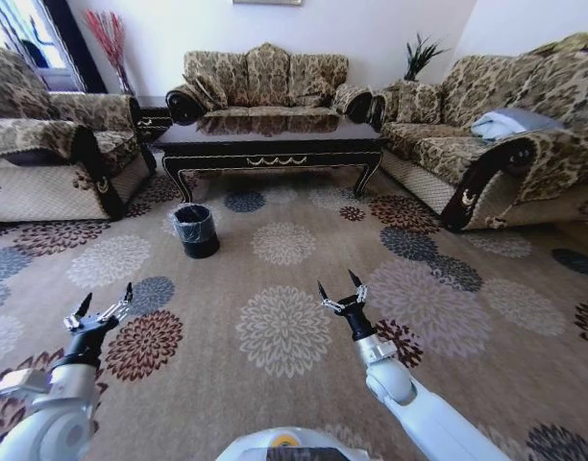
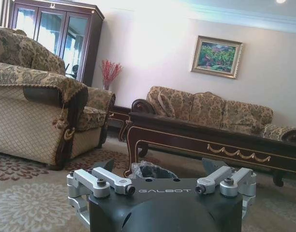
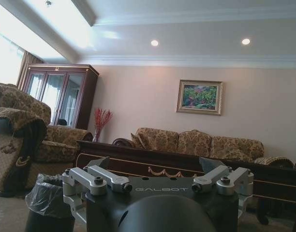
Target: Move to the front of the table and pick up the trash from the floor, then place it into the trash bin.
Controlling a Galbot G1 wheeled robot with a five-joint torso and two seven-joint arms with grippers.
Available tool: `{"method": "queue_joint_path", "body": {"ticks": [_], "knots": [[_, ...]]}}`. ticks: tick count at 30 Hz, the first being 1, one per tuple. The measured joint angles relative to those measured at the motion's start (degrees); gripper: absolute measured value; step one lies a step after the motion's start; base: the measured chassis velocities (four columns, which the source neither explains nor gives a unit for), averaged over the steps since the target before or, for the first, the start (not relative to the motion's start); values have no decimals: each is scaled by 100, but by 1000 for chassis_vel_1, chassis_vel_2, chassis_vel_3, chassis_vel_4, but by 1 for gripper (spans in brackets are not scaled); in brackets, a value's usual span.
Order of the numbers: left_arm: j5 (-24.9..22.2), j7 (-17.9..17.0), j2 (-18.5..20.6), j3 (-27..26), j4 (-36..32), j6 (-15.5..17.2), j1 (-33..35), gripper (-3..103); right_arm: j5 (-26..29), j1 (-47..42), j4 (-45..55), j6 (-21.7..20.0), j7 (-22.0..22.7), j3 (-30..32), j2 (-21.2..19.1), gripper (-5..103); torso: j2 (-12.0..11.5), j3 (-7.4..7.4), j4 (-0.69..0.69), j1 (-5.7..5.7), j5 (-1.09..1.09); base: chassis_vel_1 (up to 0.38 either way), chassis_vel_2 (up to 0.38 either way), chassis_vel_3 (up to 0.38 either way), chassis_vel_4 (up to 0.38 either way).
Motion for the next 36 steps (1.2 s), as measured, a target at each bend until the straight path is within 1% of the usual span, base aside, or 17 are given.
{"method": "queue_joint_path", "body": {"ticks": [2, 8, 12, 14, 18, 26, 30, 31, 32, 34, 36], "knots": [[0, 0, -1, 1, 0, 0, -1, 100, 0, -18, 12, 7, -4, 21, -4, 100, 0, -1, -1, -1, 4, 53, -95, -76, 85], [-6, -6, -5, 0, -6, 0, 2, 100, -4, -36, 28, 12, -6, 49, -7, 100, 0, -1, -2, -1, 4, 118, -140, -124, 150], [-11, -19, -10, 0, -17, 0, 3, 100, -3, -38, 29, 33, -15, 55, -3, 100, 0, -2, -1, -2, -1, 200, -175, -225, 196], [-12, -22, -15, 3, -24, 3, 3, 100, -9, -42, 22, 49, -31, 56, 7, 100, 0, -2, -1, -2, 3, 286, -189, -282, 239], [-8, -24, -32, 29, -29, 6, 3, 100, -22, -45, -13, 87, -50, 56, 20, 100, 0, -2, -2, -2, 2, 307, -259, -323, 261], [3, -44, -37, 66, -44, 23, -33, 100, 2, 2, -40, 112, -5, 18, 36, 100, 2, -3, -2, -4, 5, 424, -251, -412, 226], [6, -68, -22, 98, -47, 45, -62, 100, 18, 36, -43, 112, 33, 15, 43, 100, 2, -4, 0, -5, -1, 391, -113, -371, 129], [10, -70, -22, 113, -48, 48, -68, 100, 20, 38, -45, 112, 34, 15, 43, 100, 3, -4, 0, -5, -3, 263, -91, -192, 75], [15, -72, -23, 128, -49, 50, -72, 100, 20, 35, -48, 115, 33, 15, 45, 100, 3, -4, 0, -6, 1, 128, -15, -192, 22], [19, -72, -25, 137, -51, 51, -73, 100, 20, 26, -48, 124, 27, 15, 45, 100, 3, -4, 1, -5, 1, 128, -7, -122, 22], [22, -72, -27, 146, -51, 52, -76, 100, 17, 13, -52, 131, 23, 19, 48, 100, 2, -2, -1, -4, 0, 0, 0, 0, 0]]}}
